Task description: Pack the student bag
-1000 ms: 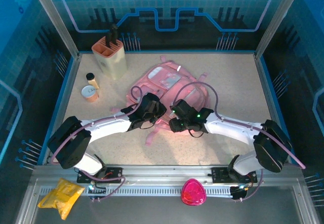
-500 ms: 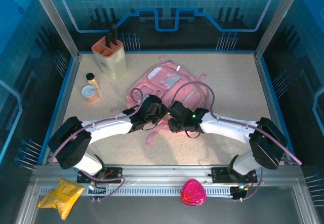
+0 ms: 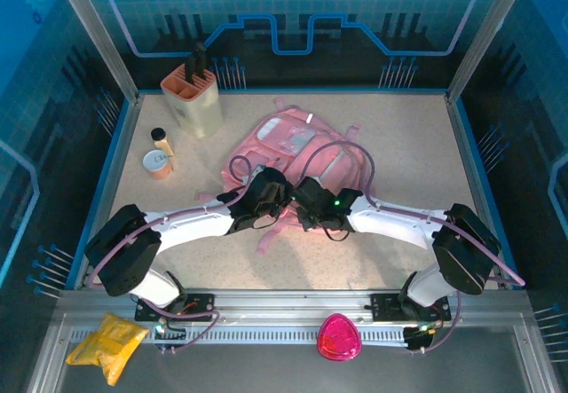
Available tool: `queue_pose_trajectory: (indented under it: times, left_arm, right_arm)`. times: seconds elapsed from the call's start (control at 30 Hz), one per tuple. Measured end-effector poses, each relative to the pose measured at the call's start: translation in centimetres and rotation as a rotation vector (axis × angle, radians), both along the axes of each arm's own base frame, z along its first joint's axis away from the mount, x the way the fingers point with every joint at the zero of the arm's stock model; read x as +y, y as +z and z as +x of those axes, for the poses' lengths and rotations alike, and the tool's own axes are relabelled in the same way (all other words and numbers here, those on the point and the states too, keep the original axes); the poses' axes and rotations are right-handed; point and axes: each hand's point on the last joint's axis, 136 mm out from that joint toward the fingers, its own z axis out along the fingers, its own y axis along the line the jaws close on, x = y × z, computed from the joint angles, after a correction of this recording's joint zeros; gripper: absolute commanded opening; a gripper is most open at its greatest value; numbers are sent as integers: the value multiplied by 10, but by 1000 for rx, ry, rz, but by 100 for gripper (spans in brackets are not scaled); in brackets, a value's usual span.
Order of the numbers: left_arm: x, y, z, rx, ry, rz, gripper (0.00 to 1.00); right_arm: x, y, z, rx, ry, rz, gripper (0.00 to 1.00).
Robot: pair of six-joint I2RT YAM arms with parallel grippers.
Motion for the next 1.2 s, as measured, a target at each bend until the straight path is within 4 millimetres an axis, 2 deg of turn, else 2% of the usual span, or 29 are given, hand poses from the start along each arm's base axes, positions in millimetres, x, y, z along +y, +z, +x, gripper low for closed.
queue_pose_trajectory:
  times: [0.53,0.73,0.87,0.97,1.2]
  left_arm:
    - [-5,4,-2,-17,-5,-7,0]
    - [-5,4,-2,-11,0,-13,0]
    - [-7,2,-4,-3,2,-17,0]
    - [-7,-2,-4,4,1,-10,0]
    - [-5,-1,-1,-8,17,-9,0]
  right_arm:
    - [-14,15,-1,-57,-39,103,4]
    - [-8,10,-1,-33,-27,131,15]
    - [-4,-2,1,-12,-29,121,27]
    - [-2,-7,3,-5,-30,106,26]
    - [-7,-4,10,-38,-42,65,12]
